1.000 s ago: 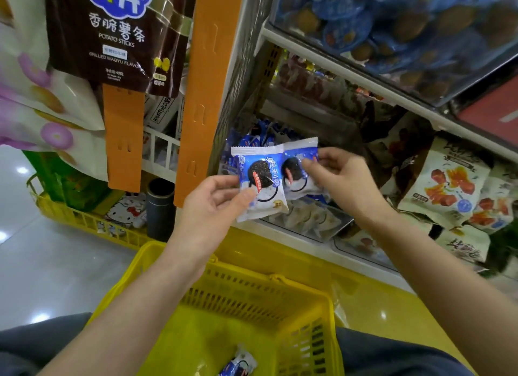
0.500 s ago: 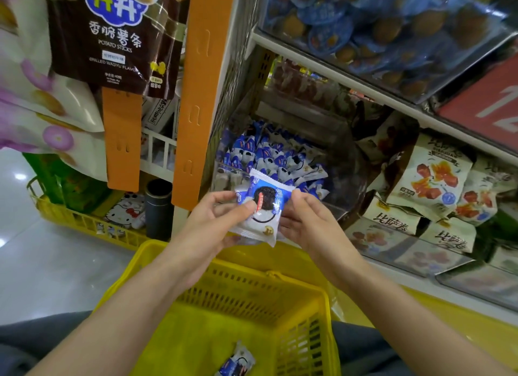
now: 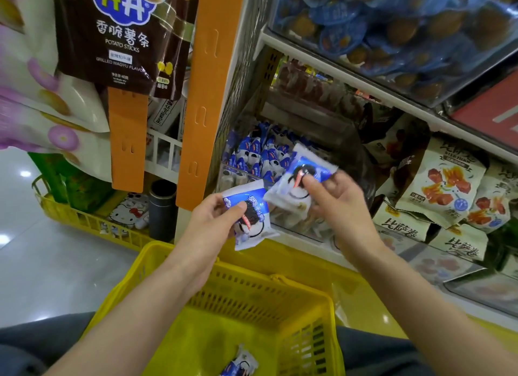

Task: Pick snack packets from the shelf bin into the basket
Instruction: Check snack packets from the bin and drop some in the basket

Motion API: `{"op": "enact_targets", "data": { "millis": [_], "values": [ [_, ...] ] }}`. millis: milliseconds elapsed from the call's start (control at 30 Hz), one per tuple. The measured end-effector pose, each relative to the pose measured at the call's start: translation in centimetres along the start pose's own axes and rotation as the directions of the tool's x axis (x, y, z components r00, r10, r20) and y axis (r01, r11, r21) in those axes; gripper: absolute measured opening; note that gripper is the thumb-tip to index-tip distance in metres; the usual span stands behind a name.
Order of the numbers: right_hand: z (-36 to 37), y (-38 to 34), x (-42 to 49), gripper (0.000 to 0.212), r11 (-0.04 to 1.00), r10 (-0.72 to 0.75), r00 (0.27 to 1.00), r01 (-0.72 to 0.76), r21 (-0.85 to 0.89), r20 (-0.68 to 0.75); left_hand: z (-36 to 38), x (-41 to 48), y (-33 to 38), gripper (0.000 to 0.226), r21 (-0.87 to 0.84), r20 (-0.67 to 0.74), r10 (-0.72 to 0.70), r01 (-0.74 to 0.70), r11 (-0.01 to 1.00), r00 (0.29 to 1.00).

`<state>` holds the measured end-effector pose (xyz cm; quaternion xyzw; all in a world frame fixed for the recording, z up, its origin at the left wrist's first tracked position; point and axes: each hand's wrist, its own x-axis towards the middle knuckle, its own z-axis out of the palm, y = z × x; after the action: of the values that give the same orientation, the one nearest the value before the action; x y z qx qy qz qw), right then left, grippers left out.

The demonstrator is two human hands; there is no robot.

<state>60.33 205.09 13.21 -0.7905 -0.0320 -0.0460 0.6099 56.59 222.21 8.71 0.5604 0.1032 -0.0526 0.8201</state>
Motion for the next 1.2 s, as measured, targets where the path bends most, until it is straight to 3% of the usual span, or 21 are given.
{"op": "enact_targets", "data": {
  "millis": [100, 200, 367, 500, 633, 800, 933, 1033, 1100, 1200],
  "values": [
    [-1.8, 0.3, 5.0, 0.027, 0.987, -0.07, 0.977, 0.039, -0.155, -0.2, 0.0, 0.3, 0.1, 0.025, 0.014, -0.027, 0.007, -0.006, 1.0, 1.0],
    [-2.8, 1.4, 9.5, 0.042, 0.926, -0.044, 0.958, -0.067, -0.373, -0.283, 0.1, 0.4, 0.2, 0.026, 0.028, -0.035, 0.001, 0.0, 1.0, 0.999],
    [-2.8, 3.3, 11.8, 0.039, 0.752, -0.038, 0.988, -0.071, -0.656, -0.151, -0.1, 0.5, 0.3, 0.021, 0.033, -0.061, -0.025, 0.027, 0.999, 0.998],
    [-2.7, 3.3, 12.6, 0.048, 0.625, 0.102, 0.991, -0.13, -0.77, -0.085, -0.3, 0.8, 0.6, 0.025, 0.048, -0.054, -0.003, 0.006, 0.999, 0.999],
    [-2.4, 3.0, 13.2, 0.022, 0.498, 0.174, 0.984, -0.132, -0.857, -0.051, -0.2, 1.2, 0.6, 0.025, 0.055, -0.052, -0.005, 0.007, 0.998, 0.999],
    [-1.4, 2.5, 14.1, 0.034, 0.378, 0.211, 0.977, -0.066, -0.923, 0.016, -0.2, 1.5, 0.4, 0.023, 0.048, -0.059, 0.005, -0.002, 0.999, 0.998],
    [-1.0, 2.7, 14.7, 0.025, 0.411, 0.236, 0.97, -0.042, -0.911, 0.062, -0.2, 1.8, 0.4, 0.025, 0.05, -0.069, 0.001, 0.003, 0.999, 0.998],
    [-1.7, 3.2, 14.4, 0.021, 0.535, 0.284, 0.958, -0.118, -0.837, 0.046, -0.2, 1.9, 0.3, 0.025, 0.053, -0.063, 0.005, -0.002, 0.999, 0.998],
    [-2.1, 3.5, 14.0, 0.029, 0.594, 0.327, 0.944, -0.161, -0.788, 0.053, -0.1, 1.8, 0.3, 0.027, 0.057, -0.057, 0.003, 0.0, 0.998, 0.998],
    [-1.9, 3.4, 13.3, 0.042, 0.542, 0.361, 0.931, -0.165, -0.824, 0.051, 0.1, 1.7, 0.2, 0.027, 0.069, -0.051, -0.001, 0.004, 0.998, 0.999]
  ]
}}
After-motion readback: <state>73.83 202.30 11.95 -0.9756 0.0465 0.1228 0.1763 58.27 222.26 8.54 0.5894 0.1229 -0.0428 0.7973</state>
